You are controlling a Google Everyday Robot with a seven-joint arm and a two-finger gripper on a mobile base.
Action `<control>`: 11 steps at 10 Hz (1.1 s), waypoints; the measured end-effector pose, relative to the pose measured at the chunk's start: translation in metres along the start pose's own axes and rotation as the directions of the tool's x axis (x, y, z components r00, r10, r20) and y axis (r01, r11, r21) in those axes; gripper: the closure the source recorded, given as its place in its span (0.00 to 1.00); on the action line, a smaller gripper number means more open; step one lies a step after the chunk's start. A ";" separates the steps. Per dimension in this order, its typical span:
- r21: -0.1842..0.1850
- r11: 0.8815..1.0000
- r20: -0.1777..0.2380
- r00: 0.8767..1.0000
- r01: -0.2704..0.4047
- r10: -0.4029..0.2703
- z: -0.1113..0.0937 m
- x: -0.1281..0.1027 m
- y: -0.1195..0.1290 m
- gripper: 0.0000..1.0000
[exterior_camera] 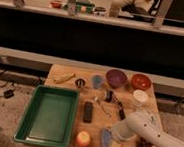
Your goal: Wipe table surface with sponge
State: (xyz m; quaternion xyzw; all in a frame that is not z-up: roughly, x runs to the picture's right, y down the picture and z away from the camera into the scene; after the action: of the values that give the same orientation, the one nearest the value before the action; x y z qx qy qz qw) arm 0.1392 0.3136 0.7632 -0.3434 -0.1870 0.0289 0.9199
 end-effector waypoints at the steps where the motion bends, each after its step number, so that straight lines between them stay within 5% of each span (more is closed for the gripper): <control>1: 0.000 1.000 -0.003 1.000 -0.003 0.004 0.000 0.002 0.001 0.73; 11: -0.008 1.000 -0.021 1.000 -0.013 0.013 0.004 0.010 -0.005 0.73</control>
State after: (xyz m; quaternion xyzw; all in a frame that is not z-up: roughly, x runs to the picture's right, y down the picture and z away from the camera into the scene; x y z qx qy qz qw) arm 0.1464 0.3143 0.7720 -0.3486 -0.1754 0.0307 0.9202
